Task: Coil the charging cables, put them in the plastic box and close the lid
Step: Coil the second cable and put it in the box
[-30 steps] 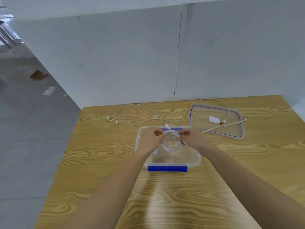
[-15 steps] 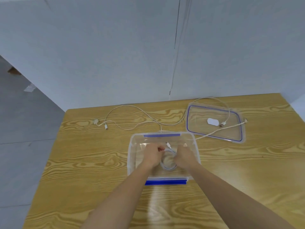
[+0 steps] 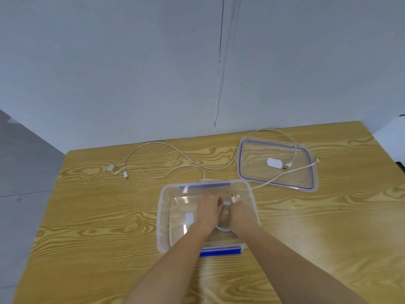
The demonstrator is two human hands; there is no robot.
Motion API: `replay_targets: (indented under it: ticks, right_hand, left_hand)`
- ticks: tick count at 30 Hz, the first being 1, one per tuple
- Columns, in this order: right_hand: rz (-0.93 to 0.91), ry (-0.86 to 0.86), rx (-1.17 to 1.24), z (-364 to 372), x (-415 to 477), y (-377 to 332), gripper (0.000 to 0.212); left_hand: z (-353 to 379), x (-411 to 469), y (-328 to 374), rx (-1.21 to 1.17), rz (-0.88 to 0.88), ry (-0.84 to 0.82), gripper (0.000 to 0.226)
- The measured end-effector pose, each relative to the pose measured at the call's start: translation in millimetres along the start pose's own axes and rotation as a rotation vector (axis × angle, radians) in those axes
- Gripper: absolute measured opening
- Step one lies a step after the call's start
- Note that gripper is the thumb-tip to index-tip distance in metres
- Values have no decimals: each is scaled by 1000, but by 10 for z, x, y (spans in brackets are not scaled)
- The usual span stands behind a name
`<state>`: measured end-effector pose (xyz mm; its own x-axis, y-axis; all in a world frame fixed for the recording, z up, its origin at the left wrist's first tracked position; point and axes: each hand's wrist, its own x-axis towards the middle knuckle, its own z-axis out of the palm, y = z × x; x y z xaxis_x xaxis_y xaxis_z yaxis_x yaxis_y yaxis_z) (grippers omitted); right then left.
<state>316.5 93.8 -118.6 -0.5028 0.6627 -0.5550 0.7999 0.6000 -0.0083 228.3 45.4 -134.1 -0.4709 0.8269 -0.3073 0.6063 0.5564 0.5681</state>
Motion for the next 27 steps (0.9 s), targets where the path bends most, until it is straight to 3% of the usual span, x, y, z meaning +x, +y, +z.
replay_targets:
  ticks: [10, 15, 20, 27]
  right_hand:
    - [-208, 187, -14, -256, -132, -31, 23]
    - [-387, 395, -115, -548, -261, -5, 23]
    - [-445, 574, -48, -903, -363, -91, 30]
    - [-631, 719, 54, -1152, -418, -326, 23]
  left_hand:
    - [-414, -276, 54, 115, 159, -62, 18]
    - [-774, -420, 115, 206, 187, 144, 25]
    - [-1083, -556, 107, 305, 197, 341, 28]
    - [-1437, -808, -41, 376, 183, 545, 24]
